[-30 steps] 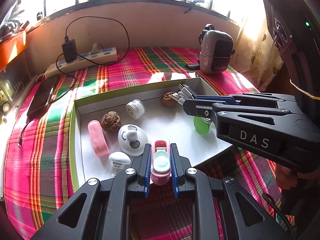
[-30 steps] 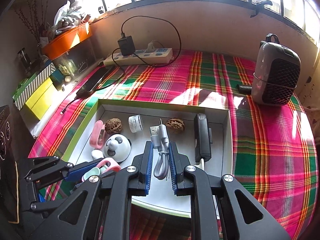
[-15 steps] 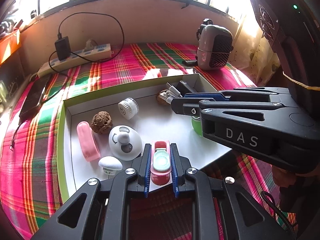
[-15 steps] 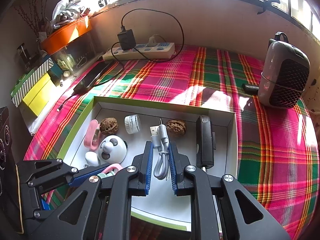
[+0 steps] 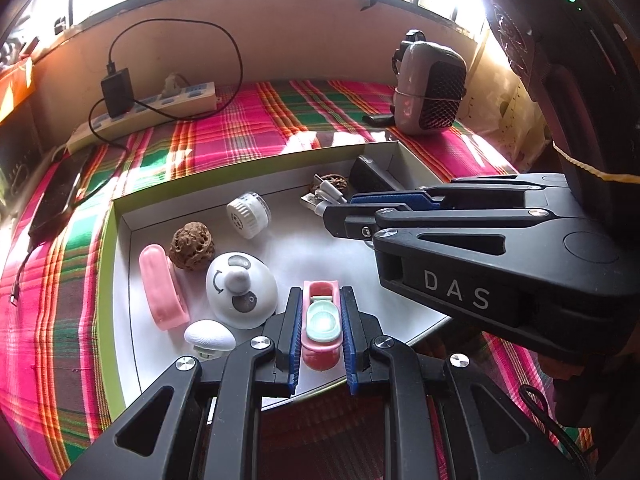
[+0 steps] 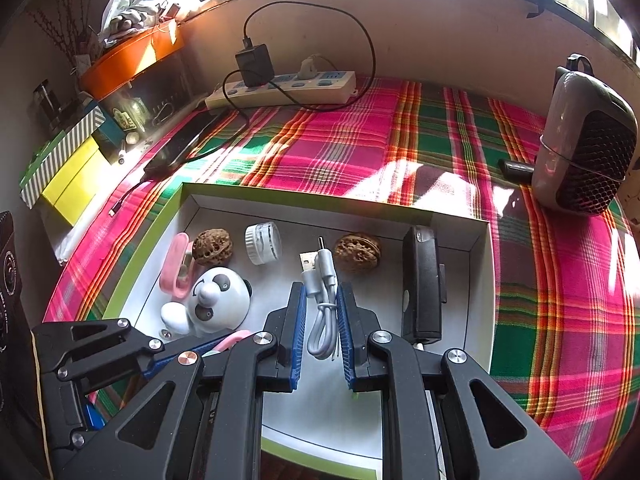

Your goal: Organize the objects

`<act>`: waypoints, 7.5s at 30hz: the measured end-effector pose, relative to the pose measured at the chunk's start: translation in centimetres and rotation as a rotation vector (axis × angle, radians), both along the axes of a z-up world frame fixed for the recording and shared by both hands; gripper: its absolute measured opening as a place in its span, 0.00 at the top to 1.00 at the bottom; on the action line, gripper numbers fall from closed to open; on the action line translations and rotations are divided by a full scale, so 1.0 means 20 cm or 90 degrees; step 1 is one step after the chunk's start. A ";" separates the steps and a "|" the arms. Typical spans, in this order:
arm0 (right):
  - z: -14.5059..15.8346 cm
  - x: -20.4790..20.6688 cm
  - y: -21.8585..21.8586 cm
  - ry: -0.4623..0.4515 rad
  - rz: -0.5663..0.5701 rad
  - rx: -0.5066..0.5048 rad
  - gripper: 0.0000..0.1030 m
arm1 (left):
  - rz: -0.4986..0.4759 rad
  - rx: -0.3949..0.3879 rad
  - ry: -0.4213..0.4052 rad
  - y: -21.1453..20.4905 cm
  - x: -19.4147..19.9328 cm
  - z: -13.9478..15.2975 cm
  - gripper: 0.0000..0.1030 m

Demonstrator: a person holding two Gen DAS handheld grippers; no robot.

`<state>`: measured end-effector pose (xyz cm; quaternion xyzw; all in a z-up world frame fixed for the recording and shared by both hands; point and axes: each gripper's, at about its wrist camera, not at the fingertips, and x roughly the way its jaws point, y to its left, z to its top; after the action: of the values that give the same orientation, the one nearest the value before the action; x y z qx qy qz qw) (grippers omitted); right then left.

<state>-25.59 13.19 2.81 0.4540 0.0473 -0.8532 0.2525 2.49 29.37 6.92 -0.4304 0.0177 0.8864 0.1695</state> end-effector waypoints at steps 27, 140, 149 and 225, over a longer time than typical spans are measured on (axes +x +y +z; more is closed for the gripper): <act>-0.07 -0.06 -0.03 -0.020 0.009 0.019 0.84 | 0.010 0.021 -0.018 -0.03 -0.05 -0.03 0.85; 0.03 0.64 0.19 0.098 -0.141 0.040 0.67 | 0.147 -0.064 0.026 -0.13 0.44 0.05 0.78; -0.06 0.70 0.20 0.069 -0.143 0.057 0.66 | 0.160 -0.073 -0.004 -0.13 0.50 -0.04 0.78; -0.14 0.74 0.27 0.053 -0.194 0.086 0.40 | 0.173 -0.086 0.019 -0.09 0.55 -0.05 0.77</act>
<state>-10.74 18.59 0.01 0.4359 0.0453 -0.8946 0.0869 13.54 27.60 5.95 -0.4261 0.0214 0.9042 0.0180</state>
